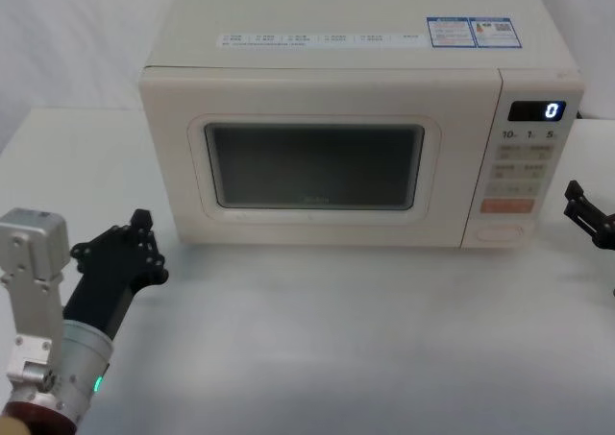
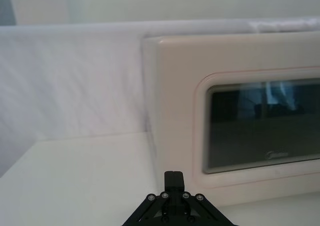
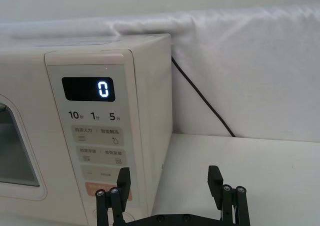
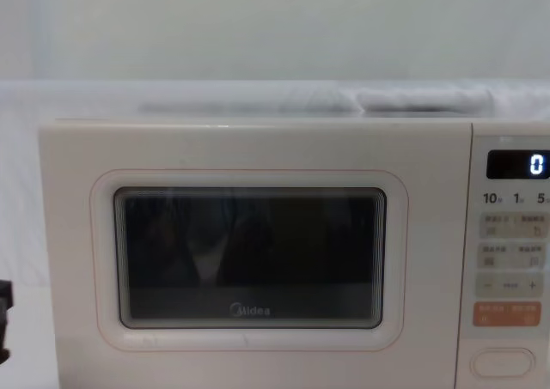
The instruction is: Press the button to open the microwave door with one hand; close the microwave door with the other hand.
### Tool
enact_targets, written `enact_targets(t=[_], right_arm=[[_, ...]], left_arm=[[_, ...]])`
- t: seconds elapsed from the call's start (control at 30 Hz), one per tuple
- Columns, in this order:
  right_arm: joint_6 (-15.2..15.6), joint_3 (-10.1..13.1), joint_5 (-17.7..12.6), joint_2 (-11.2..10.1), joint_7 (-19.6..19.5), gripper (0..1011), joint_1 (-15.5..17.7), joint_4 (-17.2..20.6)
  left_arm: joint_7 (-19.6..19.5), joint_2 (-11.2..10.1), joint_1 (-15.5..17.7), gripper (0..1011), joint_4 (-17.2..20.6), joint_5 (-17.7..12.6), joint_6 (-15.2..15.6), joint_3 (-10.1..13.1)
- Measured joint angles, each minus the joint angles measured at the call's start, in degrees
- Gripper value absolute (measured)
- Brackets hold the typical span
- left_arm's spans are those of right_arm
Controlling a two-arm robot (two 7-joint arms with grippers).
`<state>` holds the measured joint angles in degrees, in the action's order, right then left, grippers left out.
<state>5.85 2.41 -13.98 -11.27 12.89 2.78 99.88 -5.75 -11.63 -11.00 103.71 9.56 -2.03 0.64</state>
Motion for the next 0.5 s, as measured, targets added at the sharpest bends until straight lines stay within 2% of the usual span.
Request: enact_targets(t=[0.37,0.5], right_arm=[[0.0,0.0,0.0,0.0,0.0,1002,0.0,0.0],[0.0,0.0,0.0,0.0,0.0,1002,0.0,0.0]], left_arm=[[-0.2,0.9,0.0,0,-2.2,-0.8,-0.1,-2.2],[0.8,2.1,0.5,0,-2.9,-1.2,0.5,-2.8]])
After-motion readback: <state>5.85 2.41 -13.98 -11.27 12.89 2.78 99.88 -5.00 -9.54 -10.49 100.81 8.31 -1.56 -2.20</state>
